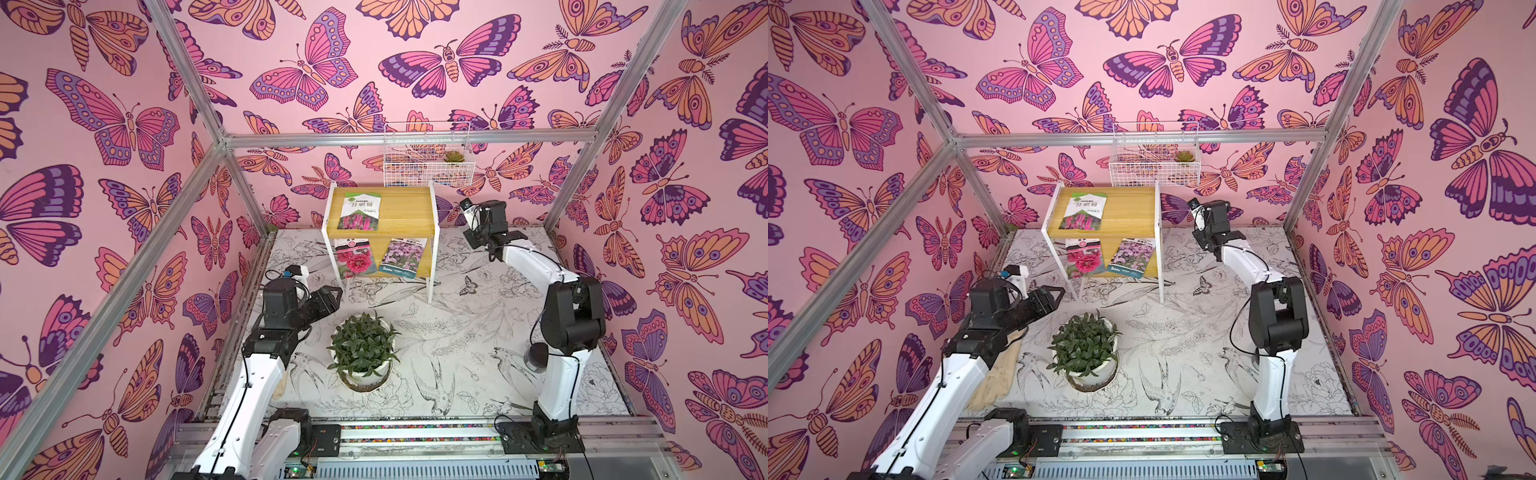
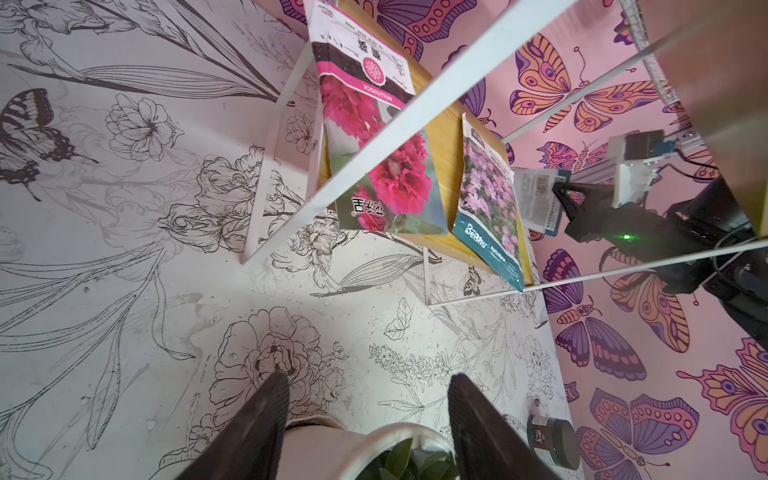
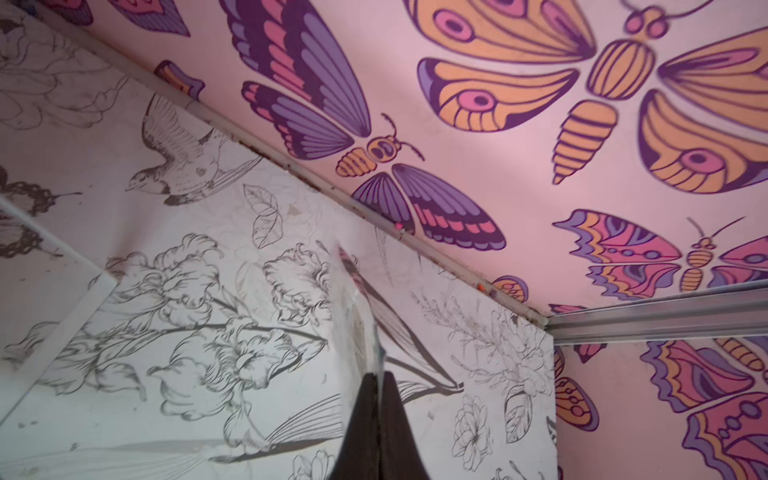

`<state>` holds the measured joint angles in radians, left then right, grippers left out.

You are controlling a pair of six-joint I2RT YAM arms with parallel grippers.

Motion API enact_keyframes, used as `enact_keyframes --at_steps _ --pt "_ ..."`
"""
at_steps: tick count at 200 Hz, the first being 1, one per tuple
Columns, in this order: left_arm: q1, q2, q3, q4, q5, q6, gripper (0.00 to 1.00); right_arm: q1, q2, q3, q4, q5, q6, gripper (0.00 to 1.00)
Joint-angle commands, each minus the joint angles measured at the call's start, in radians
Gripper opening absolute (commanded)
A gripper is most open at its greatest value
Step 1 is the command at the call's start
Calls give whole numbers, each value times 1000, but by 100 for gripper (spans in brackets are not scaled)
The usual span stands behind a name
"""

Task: Take the seed bag off the shelf
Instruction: Place the seed packet at the center of the board.

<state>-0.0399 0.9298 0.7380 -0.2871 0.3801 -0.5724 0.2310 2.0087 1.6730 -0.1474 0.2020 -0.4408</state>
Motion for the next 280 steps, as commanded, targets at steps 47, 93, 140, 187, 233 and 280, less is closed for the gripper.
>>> enact_keyframes --at_steps 47,93,140,187,233,280 --pt "-5 56 -5 26 -6 34 64 38 75 -44 -52 -119 -26 0" --pt "-4 55 -9 31 4 25 64 55 115 -109 -135 -173 -24 0" --pt "-4 41 -27 41 9 14 64 54 119 -191 -143 -292 -101 0" --pt "-5 33 -28 41 19 11 64 53 157 -196 -107 -277 -96 33" --pt "-4 34 -30 42 18 11 64 53 -31 -313 10 -194 -57 68" --pt "-4 28 -35 42 23 9 65 93 -499 -339 -84 -123 13 69"
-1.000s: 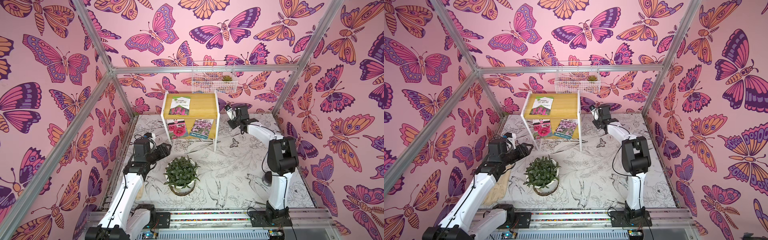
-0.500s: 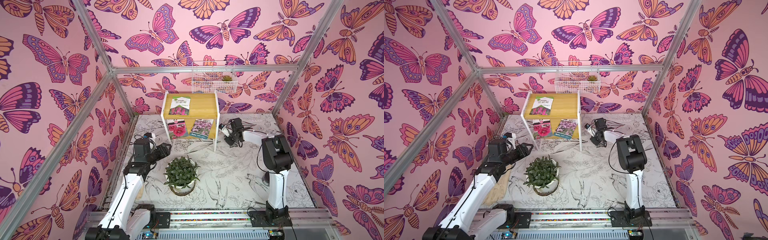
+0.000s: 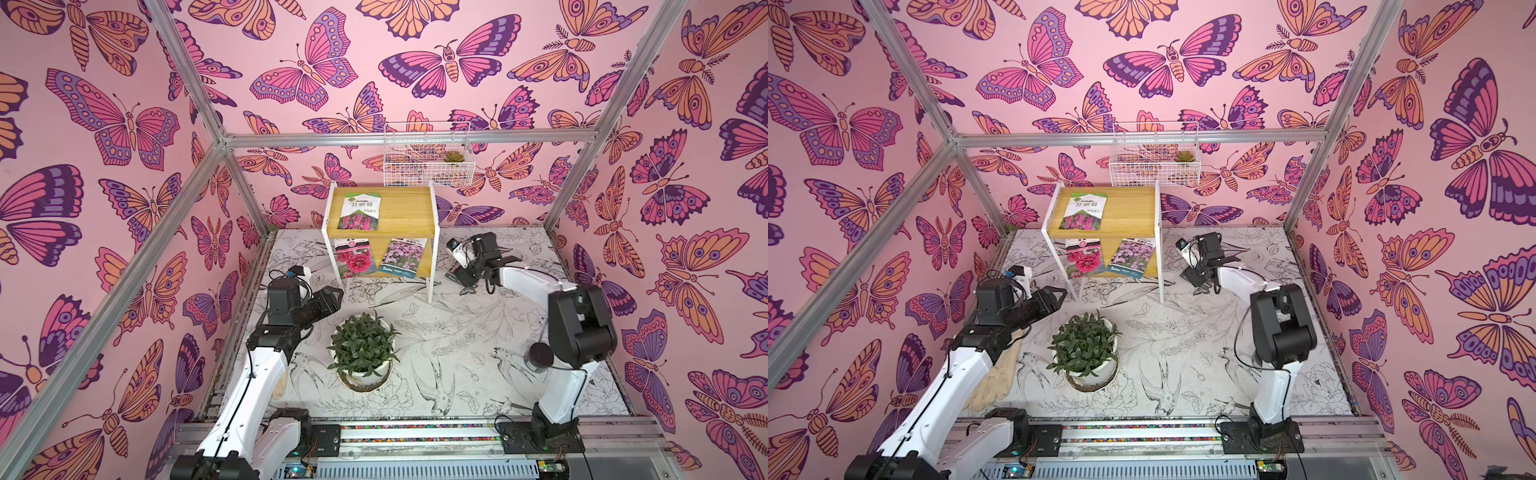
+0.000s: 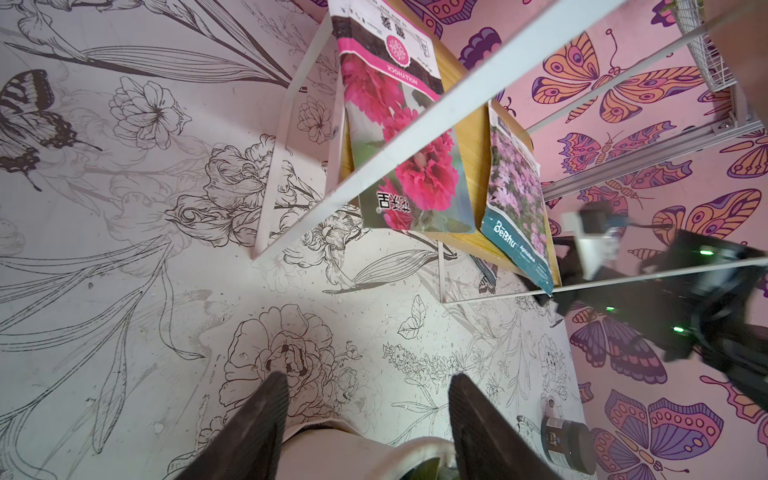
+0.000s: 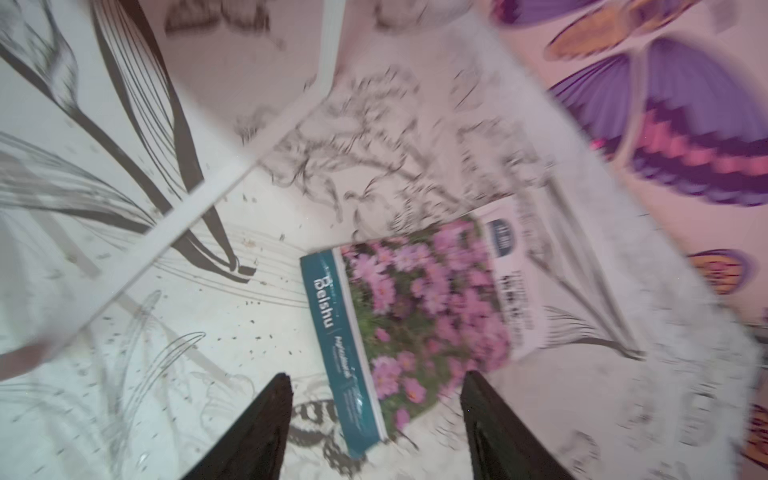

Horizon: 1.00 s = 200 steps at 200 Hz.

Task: Take the seed bag off the shelf
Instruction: Place the seed packet at the center of the board, then pick up the seed packet from the shelf.

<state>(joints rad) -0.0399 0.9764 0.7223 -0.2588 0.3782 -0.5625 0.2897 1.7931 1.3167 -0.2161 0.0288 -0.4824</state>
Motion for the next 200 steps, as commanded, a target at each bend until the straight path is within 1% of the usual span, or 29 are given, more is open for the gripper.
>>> enact_keyframes --at_steps 1,9,23,32,43,51,60,73,82,93,97,103,129,155,176,200 --pt "-4 -19 -19 13 25 -1 65 37 -296 17 -14 50 56 69" --pt "-5 -21 -20 13 25 1 65 62 -392 17 -7 50 60 73" --pt "-5 -18 -21 14 24 6 65 120 -516 45 13 0 74 75" --pt "-3 -13 -20 14 21 7 65 160 -548 85 8 -56 90 74" --pt "-5 -3 -18 15 23 4 65 226 -533 173 -45 -110 92 73" --pt "-5 5 -16 18 26 0 65 285 -490 246 -110 -118 70 72" --pt "-5 11 -18 22 36 -6 66 356 -437 315 -172 -99 30 71" --pt "-5 13 -20 28 57 -15 66 446 -356 380 -216 -72 -23 72" --pt "-5 12 -19 29 68 -17 66 495 -307 413 -214 -65 -45 74" --pt "-5 9 -18 27 87 -14 66 529 -244 467 -221 -84 -60 77" --pt "-5 8 -14 21 94 -12 66 534 -230 497 -235 -97 -67 79" --pt "-4 7 -8 10 103 -10 66 547 -170 547 -259 -105 -85 80" --pt "-5 8 15 -40 101 -5 65 585 19 796 -365 -46 -125 80" --pt "-5 15 9 -55 94 1 65 585 160 961 -408 -18 -128 80" --pt "-6 18 2 -56 101 2 65 585 234 1053 -436 -16 -129 80" --pt "-5 13 0 -57 104 1 65 585 280 1084 -428 16 -147 80"
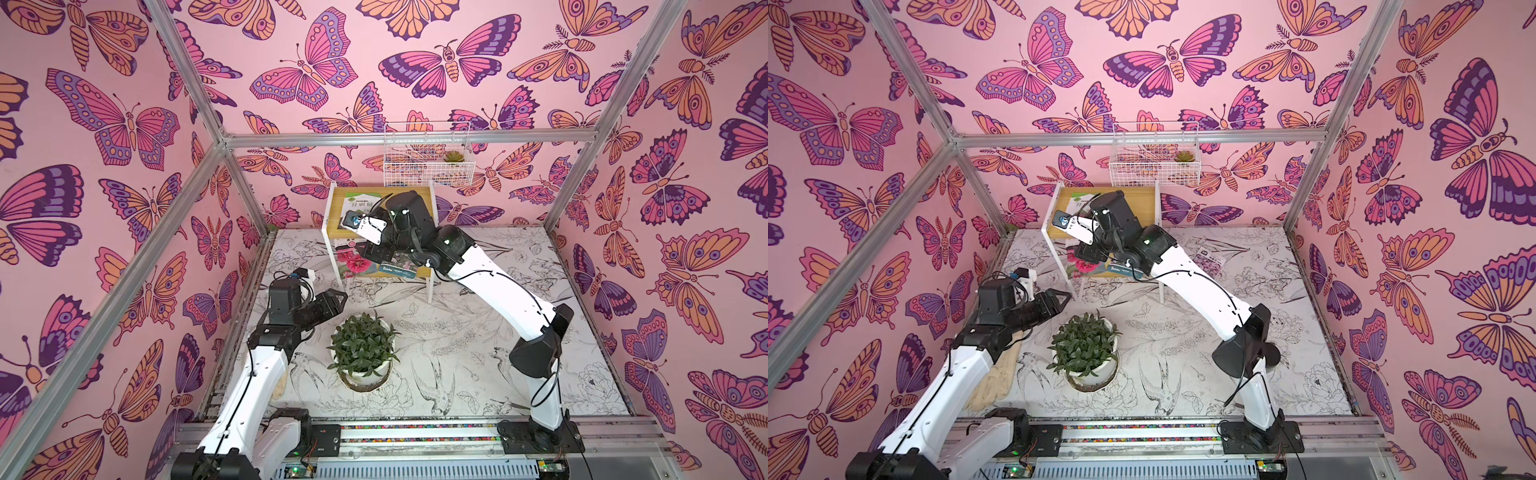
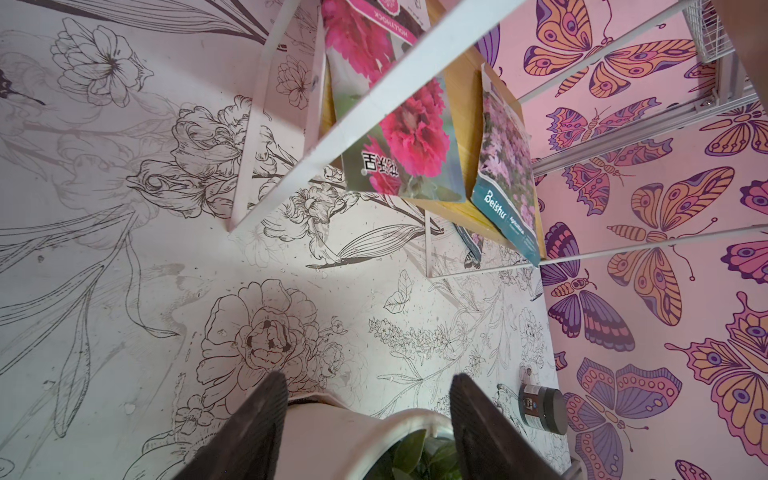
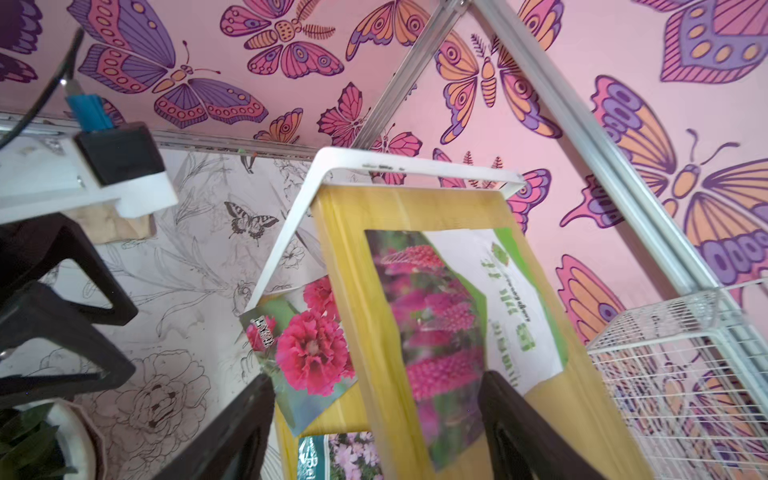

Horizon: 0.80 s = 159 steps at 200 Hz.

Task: Take the seed bag off the shelf
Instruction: Pick up the seed packet from the shelf.

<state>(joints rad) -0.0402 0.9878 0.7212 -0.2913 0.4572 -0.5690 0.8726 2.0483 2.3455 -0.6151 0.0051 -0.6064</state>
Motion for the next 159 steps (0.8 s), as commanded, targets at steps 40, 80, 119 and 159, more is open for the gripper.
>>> enact_keyframes --at_steps 40,80,119,159 --pt "-6 -4 1 -24 26 10 66 -2 93 91 -41 76 -44 80" --pt "-6 -6 -1 -24 26 6 66 -6 160 157 -100 68 -34 80" --pt "-5 -12 -1 -25 26 8 66 -15 163 155 -107 57 -9 51" --pt "-5 -21 -6 -25 14 7 66 -12 94 65 -69 52 11 22"
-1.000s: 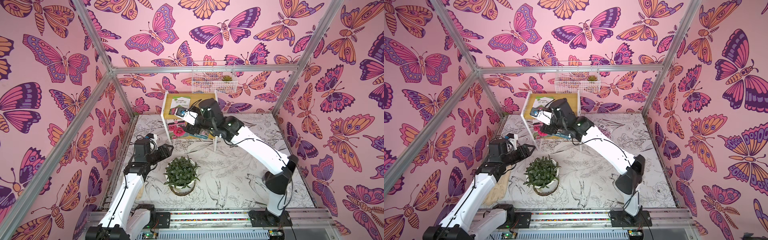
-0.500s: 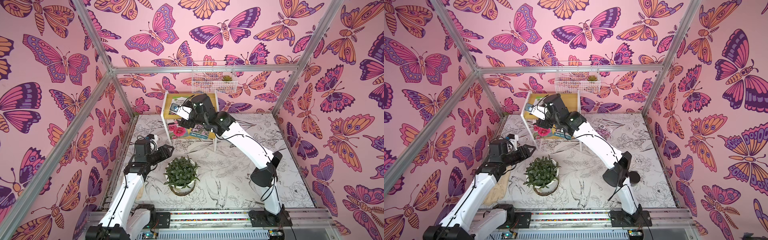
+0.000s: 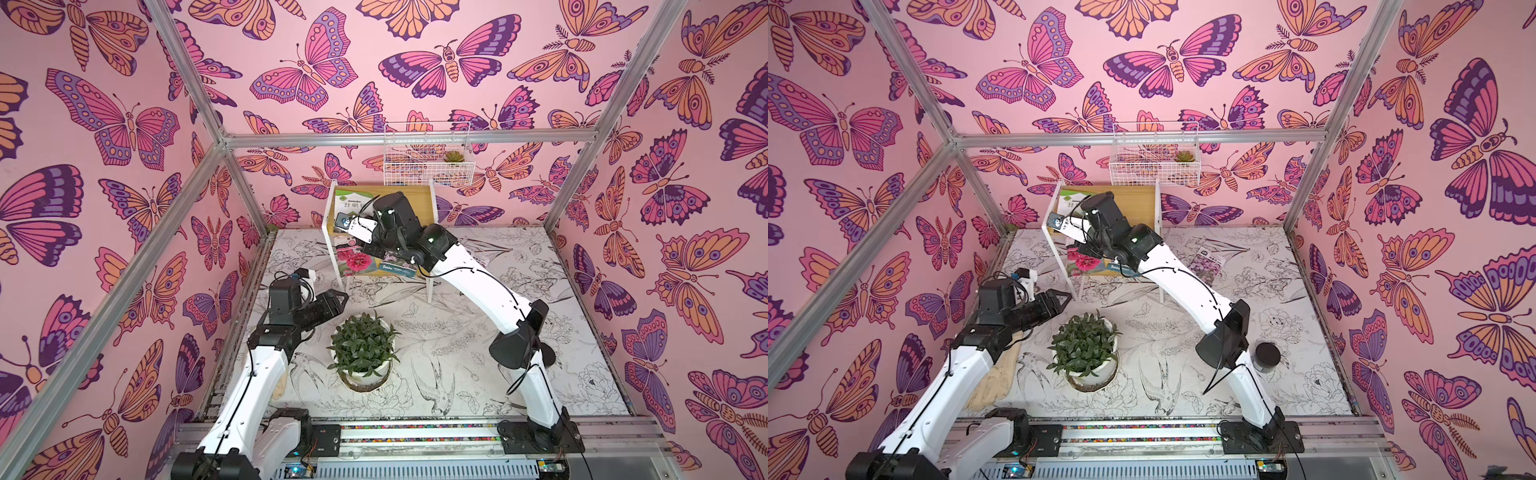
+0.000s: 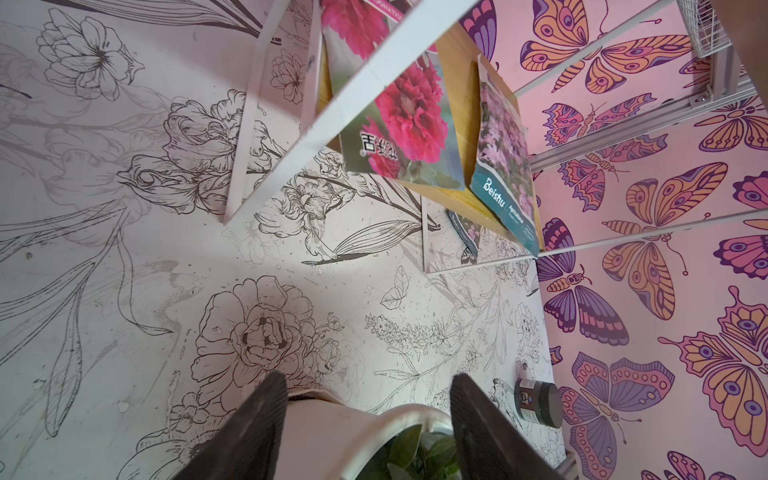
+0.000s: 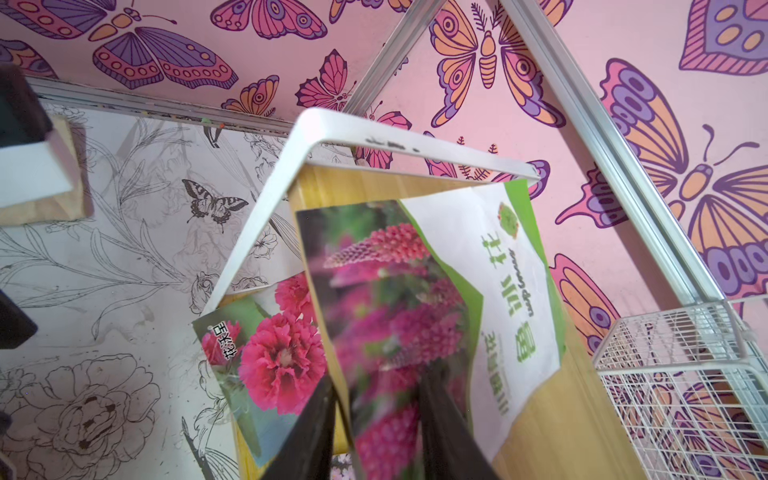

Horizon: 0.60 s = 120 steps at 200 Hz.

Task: Take the seed bag off the shelf
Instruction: Pick up the seed packet from the shelf.

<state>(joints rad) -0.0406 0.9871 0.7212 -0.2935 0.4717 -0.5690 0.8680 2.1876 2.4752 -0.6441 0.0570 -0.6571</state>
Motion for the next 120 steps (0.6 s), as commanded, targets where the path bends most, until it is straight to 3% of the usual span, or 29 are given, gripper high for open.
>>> enact_keyframes --at_steps 1,21,76,120 --pt "-5 -21 -5 -21 0 7 66 -7 -48 -69 -38 1 61 22" --pt "-5 -24 -6 -21 -1 5 66 -6 -91 -123 -16 5 64 11" --pt "-5 -28 -12 -21 -11 1 66 12 -200 -233 9 19 86 0" --pt "-4 -49 -4 -27 -18 12 67 40 -440 -424 36 78 144 0"
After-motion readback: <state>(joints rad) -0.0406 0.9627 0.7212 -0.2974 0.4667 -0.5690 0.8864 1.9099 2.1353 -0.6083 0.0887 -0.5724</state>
